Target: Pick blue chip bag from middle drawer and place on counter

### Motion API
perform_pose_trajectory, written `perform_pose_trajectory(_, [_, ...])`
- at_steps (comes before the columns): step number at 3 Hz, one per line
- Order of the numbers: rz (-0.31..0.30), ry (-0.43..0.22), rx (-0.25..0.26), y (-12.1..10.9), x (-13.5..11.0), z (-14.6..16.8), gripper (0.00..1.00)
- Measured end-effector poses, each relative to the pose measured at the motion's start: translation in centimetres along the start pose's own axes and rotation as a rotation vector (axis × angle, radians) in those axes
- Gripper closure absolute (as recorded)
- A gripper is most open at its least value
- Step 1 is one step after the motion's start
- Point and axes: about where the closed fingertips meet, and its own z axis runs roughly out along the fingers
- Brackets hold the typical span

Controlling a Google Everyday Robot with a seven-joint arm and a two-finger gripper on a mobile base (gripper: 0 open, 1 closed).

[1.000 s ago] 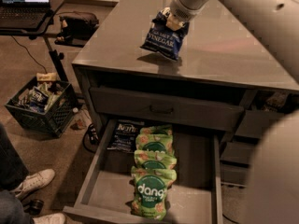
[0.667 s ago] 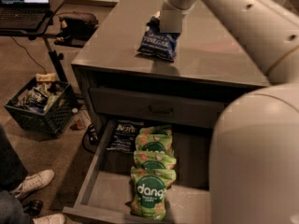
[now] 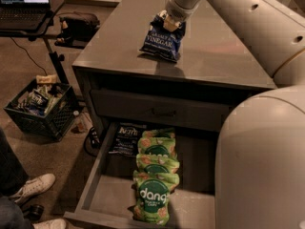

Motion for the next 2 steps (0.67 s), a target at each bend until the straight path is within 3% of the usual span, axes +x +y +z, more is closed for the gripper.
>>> perform_pose_trajectory(2, [0.000, 0.000, 0.000, 0.00, 0.00, 0.01, 0.13])
